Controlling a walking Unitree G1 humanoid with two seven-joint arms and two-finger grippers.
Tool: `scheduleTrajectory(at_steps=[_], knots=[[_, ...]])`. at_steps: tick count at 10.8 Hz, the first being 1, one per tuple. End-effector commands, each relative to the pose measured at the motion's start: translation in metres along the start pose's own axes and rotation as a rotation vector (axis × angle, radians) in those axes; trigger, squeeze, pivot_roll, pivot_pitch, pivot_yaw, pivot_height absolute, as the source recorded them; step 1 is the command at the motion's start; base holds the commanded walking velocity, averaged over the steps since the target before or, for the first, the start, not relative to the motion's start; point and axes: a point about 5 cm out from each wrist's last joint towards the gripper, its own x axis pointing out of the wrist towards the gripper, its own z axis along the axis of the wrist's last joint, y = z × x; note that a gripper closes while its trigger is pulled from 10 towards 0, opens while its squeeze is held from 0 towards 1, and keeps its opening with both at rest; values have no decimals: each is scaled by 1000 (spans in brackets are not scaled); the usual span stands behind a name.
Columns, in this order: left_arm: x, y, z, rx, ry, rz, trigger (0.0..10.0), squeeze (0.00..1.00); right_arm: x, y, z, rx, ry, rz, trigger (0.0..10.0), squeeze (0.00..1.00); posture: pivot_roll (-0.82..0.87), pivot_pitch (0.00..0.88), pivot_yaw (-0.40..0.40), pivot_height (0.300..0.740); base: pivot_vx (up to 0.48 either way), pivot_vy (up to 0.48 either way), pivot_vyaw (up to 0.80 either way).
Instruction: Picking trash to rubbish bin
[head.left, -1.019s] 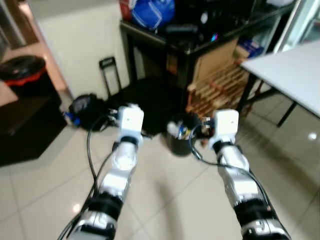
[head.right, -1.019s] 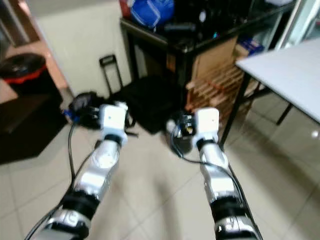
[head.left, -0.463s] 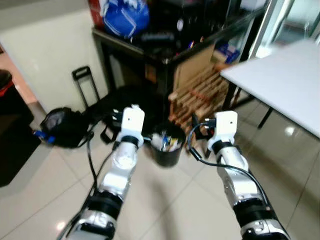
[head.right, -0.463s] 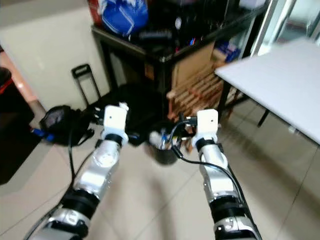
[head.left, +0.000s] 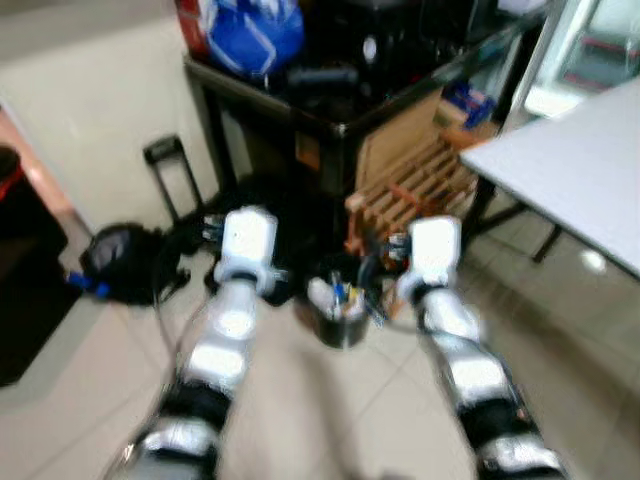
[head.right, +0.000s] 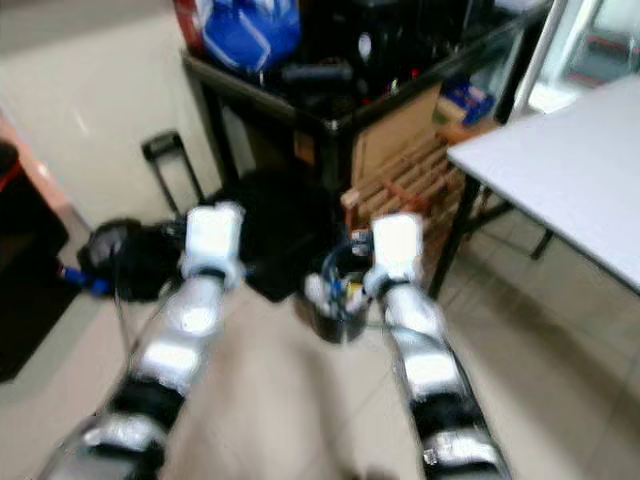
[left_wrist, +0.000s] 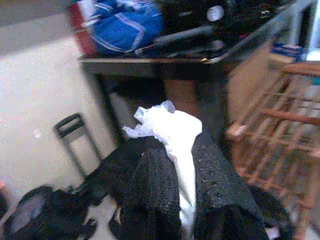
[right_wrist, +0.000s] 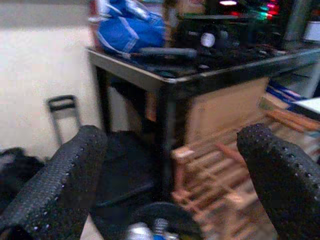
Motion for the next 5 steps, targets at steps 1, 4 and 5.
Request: scheduleTrajectory(at_steps=[1, 4, 5], knots=[[2, 11, 2, 13, -7, 28, 10000, 0, 3, 8, 3, -3, -6, 27, 10000, 0, -21, 63, 38, 740, 454, 0, 0], [-3, 14, -25, 38, 90, 13, 10000, 0, -3, 4, -26, -49, 128, 43, 10000, 0, -25, 63, 37, 740, 450, 0, 0], [-12, 21, -51, 74, 188, -16, 10000, 0, -14, 2, -53, -55, 250, 64, 10000, 0, -20, 64, 36, 740, 420, 0, 0]])
